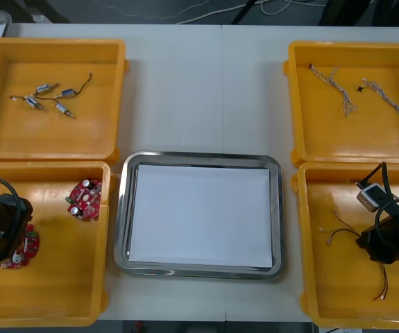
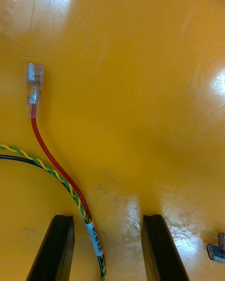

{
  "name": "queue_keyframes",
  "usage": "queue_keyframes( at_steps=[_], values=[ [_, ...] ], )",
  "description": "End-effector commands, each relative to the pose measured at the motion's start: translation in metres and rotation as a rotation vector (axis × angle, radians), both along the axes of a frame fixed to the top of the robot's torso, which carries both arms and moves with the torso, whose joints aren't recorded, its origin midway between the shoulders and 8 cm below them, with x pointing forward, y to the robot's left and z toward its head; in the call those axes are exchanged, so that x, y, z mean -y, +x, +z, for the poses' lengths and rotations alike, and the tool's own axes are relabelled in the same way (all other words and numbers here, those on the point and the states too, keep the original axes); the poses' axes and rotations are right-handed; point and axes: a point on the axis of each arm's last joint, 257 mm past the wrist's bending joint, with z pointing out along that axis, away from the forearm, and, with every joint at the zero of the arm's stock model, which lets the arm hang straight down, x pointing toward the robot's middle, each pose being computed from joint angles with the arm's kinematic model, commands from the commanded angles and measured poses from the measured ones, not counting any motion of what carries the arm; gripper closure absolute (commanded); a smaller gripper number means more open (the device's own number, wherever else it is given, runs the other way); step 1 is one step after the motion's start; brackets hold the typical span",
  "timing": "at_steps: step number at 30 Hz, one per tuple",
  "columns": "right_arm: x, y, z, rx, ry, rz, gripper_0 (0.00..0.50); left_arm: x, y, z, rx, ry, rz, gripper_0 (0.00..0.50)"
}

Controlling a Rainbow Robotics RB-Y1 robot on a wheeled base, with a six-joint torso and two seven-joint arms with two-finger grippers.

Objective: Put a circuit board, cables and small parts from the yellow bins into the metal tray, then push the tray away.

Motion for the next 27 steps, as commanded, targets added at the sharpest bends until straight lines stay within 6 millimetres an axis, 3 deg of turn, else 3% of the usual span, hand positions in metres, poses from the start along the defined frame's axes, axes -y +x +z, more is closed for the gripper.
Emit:
queue_keyframes(
  at_steps=[1, 2, 3, 4, 6, 7, 18, 27],
  values=[
    [-0.002, -0.009, -0.009, -0.012, -0.024, 0.049, 0.215, -0.004, 0.009, 0.007, 0.042, -0.024, 0.059, 0.065],
    [-0.003, -0.009, -0.009, -0.010, -0.024, 0.051, 0.240, -0.004, 0.009, 0.007, 0.043, -0.024, 0.060, 0.064],
    [-0.002, -0.010, -0.009, -0.012, -0.024, 0.049, 0.297, -0.002, 0.009, 0.006, 0.041, -0.031, 0.059, 0.065],
    [-0.002, -0.010, -0.010, -0.014, -0.023, 0.047, 0.393, -0.001, 0.009, 0.006, 0.039, -0.034, 0.060, 0.063],
    [-0.002, -0.010, -0.010, -0.014, -0.023, 0.047, 0.487, 0.000, 0.009, 0.004, 0.036, -0.038, 0.060, 0.065],
    [-0.002, -0.010, -0.010, -0.013, -0.024, 0.047, 0.500, 0.002, 0.010, 0.004, 0.036, -0.040, 0.057, 0.065],
    [-0.001, -0.006, 0.001, 0.001, -0.001, 0.028, 0.500, 0.006, 0.009, -0.002, 0.024, -0.054, 0.060, 0.065],
    [0.002, -0.005, 0.043, 0.032, -0.009, 0.019, 0.500, 0.012, 0.010, -0.003, 0.022, -0.052, 0.056, 0.073]
  ],
)
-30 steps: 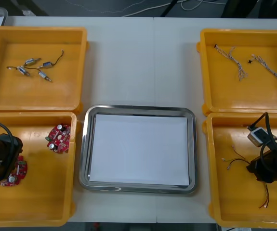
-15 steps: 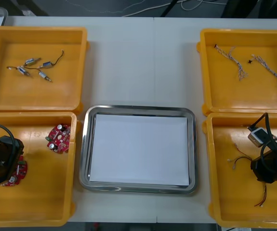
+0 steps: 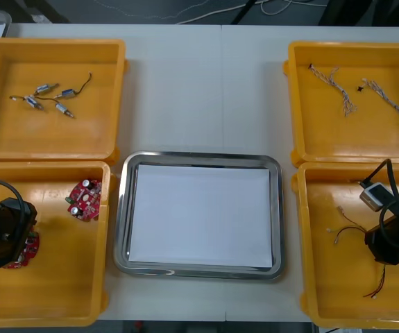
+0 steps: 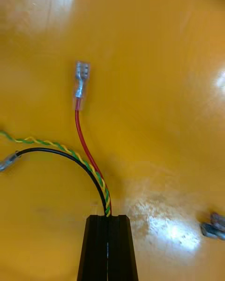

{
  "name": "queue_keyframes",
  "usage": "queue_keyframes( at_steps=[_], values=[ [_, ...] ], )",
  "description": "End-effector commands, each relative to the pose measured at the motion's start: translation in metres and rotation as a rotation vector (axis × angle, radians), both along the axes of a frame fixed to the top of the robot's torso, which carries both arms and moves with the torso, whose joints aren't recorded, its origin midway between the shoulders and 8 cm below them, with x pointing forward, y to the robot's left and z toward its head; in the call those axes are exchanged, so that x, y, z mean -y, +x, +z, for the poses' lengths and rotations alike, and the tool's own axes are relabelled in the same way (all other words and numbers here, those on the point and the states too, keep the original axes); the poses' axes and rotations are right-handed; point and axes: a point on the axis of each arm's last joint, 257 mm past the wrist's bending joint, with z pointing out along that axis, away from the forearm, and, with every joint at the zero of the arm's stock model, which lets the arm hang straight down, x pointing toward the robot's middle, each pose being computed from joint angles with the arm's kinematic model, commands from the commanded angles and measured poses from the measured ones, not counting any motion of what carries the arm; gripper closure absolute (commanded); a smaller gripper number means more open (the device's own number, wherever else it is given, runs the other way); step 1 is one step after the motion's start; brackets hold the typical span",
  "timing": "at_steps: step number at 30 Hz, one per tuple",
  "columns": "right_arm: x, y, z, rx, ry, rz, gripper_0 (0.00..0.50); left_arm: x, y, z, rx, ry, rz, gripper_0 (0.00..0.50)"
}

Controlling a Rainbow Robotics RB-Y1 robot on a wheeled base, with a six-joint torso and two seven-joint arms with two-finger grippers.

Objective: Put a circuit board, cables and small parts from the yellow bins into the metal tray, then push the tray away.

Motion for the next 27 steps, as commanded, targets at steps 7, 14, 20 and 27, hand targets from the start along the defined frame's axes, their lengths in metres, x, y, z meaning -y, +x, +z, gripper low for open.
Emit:
queue_keyframes(
  at_steps=[7, 14, 20, 27],
  values=[
    [0.013, -0.004, 0.062, 0.055, -0.035, -0.011, 0.500, 0.008, 0.015, 0.009, 0.044, -0.020, 0.039, 0.085],
    [0.020, -0.022, 0.099, 0.058, -0.051, -0.040, 0.500, 0.010, 0.020, 0.007, 0.038, -0.025, 0.039, 0.093],
    [0.021, -0.034, 0.120, 0.062, -0.073, -0.043, 0.500, 0.010, 0.019, 0.004, 0.032, -0.022, 0.041, 0.141],
    [0.014, -0.038, 0.138, 0.092, -0.096, -0.014, 0.500, 0.008, 0.019, 0.003, 0.029, -0.012, 0.034, 0.383]
  ],
)
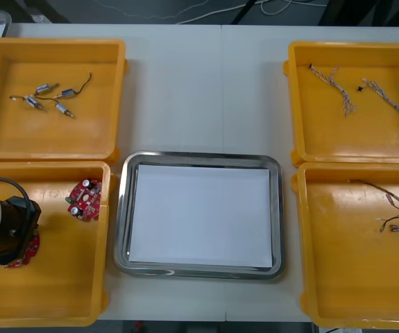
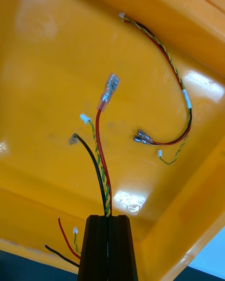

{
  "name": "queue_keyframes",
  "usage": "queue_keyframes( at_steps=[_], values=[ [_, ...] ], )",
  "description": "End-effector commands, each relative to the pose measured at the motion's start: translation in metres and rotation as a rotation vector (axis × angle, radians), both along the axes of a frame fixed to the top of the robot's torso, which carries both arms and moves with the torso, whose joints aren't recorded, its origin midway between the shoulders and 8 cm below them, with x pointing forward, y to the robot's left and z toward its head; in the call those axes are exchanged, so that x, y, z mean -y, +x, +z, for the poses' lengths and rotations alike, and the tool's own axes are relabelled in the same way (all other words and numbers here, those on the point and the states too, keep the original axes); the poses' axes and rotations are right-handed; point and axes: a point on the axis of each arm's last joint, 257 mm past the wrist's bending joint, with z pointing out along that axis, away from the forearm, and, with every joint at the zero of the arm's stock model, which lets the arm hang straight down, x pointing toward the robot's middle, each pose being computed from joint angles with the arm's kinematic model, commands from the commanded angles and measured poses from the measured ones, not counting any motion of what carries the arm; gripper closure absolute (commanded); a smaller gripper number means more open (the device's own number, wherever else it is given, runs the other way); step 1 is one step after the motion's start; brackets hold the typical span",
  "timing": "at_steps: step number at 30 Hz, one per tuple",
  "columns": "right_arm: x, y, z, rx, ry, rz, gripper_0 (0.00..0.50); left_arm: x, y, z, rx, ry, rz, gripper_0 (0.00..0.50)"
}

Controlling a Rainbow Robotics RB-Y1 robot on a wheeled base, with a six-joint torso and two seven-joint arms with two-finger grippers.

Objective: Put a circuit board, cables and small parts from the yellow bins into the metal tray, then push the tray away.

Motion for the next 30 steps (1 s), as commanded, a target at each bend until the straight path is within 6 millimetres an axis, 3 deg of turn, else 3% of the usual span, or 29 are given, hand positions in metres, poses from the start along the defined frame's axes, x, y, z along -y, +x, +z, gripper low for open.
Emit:
queue_keyframes(
  at_steps=[1, 2, 4, 11, 16, 24, 30],
  values=[
    [-0.010, 0.008, 0.027, 0.081, -0.018, 0.048, 0.500, 0.005, 0.013, 0.009, 0.039, -0.005, 0.012, 0.413],
    [-0.014, 0.009, 0.030, 0.091, -0.019, 0.058, 0.500, 0.005, 0.013, 0.008, 0.040, -0.004, 0.010, 0.463],
    [-0.019, 0.008, 0.033, 0.103, -0.023, 0.078, 0.500, 0.004, 0.013, 0.007, 0.038, -0.001, 0.009, 0.500],
    [-0.048, 0.008, 0.044, 0.145, -0.044, 0.181, 0.500, 0.000, 0.013, 0.008, 0.033, 0.022, -0.007, 0.500],
    [-0.072, 0.011, 0.052, 0.173, -0.056, 0.268, 0.500, -0.015, 0.012, 0.015, 0.028, 0.075, -0.050, 0.500],
    [-0.095, 0.010, 0.053, 0.164, -0.073, 0.365, 0.500, -0.035, 0.001, 0.050, -0.023, 0.167, -0.149, 0.500],
    [-0.105, 0.006, 0.055, 0.153, -0.059, 0.412, 0.500, -0.032, -0.006, 0.078, -0.035, 0.204, -0.264, 0.500]
  ],
)
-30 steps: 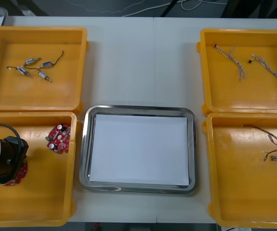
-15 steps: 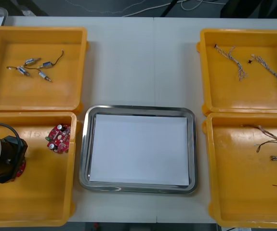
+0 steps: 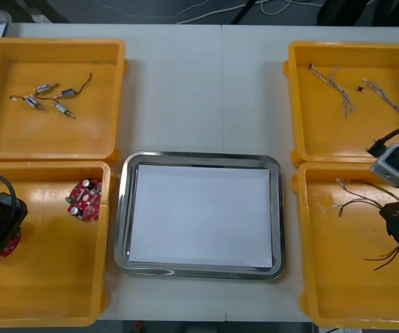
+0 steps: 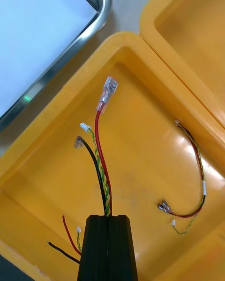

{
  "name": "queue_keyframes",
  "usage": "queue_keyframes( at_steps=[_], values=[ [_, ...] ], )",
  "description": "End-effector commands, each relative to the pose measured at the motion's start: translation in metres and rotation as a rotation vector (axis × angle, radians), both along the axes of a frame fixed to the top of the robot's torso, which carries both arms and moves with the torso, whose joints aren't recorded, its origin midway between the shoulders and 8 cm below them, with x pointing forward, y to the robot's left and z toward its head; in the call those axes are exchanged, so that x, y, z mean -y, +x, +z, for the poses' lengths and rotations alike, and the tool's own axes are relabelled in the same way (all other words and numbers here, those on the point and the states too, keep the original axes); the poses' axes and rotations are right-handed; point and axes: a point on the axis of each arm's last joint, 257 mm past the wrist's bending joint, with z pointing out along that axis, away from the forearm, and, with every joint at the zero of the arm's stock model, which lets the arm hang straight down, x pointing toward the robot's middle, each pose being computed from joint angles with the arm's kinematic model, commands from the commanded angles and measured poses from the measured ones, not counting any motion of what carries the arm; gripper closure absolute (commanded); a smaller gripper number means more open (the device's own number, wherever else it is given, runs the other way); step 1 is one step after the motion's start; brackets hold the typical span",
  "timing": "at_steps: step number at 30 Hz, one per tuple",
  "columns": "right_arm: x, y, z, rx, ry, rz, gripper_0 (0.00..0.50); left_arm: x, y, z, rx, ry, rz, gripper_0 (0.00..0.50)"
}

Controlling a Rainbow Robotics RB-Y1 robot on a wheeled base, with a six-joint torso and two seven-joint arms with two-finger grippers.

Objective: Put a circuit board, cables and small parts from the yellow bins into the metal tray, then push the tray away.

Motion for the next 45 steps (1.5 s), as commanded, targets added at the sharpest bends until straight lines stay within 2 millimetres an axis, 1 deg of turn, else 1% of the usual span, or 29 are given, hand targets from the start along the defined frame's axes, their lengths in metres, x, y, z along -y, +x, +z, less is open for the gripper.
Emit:
queue_keyframes(
  at_steps=[1, 2, 3, 4, 5, 7, 8, 11, 13, 17, 19, 25, 31, 37, 41, 45],
  values=[
    [-0.010, -0.003, 0.012, 0.019, -0.046, 0.096, 0.500, -0.015, 0.007, 0.055, 0.050, 0.110, -0.138, 0.500],
    [-0.011, -0.004, 0.012, 0.017, -0.045, 0.101, 0.500, -0.014, 0.007, 0.061, 0.053, 0.124, -0.161, 0.500],
    [-0.012, -0.004, 0.012, 0.016, -0.043, 0.107, 0.500, -0.012, 0.012, 0.071, 0.075, 0.146, -0.192, 0.500],
    [-0.012, -0.004, 0.012, 0.017, -0.044, 0.108, 0.500, -0.011, 0.013, 0.074, 0.082, 0.153, -0.210, 0.500],
    [-0.013, -0.005, 0.012, 0.014, -0.044, 0.112, 0.500, -0.005, 0.018, 0.085, 0.108, 0.169, -0.259, 0.500],
    [-0.014, -0.005, 0.012, 0.012, -0.046, 0.119, 0.500, 0.005, 0.023, 0.097, 0.140, 0.177, -0.315, 0.500],
    [-0.015, -0.005, 0.012, 0.011, -0.047, 0.123, 0.500, 0.009, 0.024, 0.100, 0.148, 0.179, -0.332, 0.500],
    [-0.017, -0.005, 0.013, 0.010, -0.056, 0.134, 0.500, 0.030, 0.027, 0.111, 0.180, 0.180, -0.420, 0.500],
    [-0.017, -0.003, 0.015, 0.015, -0.063, 0.140, 0.500, 0.048, 0.028, 0.119, 0.204, 0.187, -0.494, 0.500],
    [-0.018, -0.002, 0.016, 0.016, -0.063, 0.144, 0.500, 0.075, 0.029, 0.129, 0.234, 0.189, -0.606, 0.500],
    [-0.017, 0.000, 0.017, 0.015, -0.065, 0.144, 0.500, 0.091, 0.028, 0.132, 0.239, 0.189, -0.672, 0.500],
    [-0.013, 0.004, 0.018, 0.006, -0.061, 0.135, 0.500, 0.118, 0.024, 0.129, 0.216, 0.210, -0.811, 0.500],
    [-0.013, 0.004, 0.018, 0.004, -0.063, 0.134, 0.500, 0.129, 0.019, 0.122, 0.171, 0.254, -0.893, 0.500],
    [-0.011, 0.006, 0.018, 0.010, -0.065, 0.125, 0.500, 0.133, 0.018, 0.120, 0.140, 0.294, -0.944, 0.500],
    [-0.009, 0.006, 0.019, 0.011, -0.073, 0.126, 0.500, 0.135, 0.015, 0.117, 0.123, 0.301, -0.962, 0.500],
    [-0.008, 0.007, 0.020, 0.013, -0.075, 0.121, 0.500, 0.143, 0.013, 0.113, 0.113, 0.293, -0.978, 0.500]
  ],
)
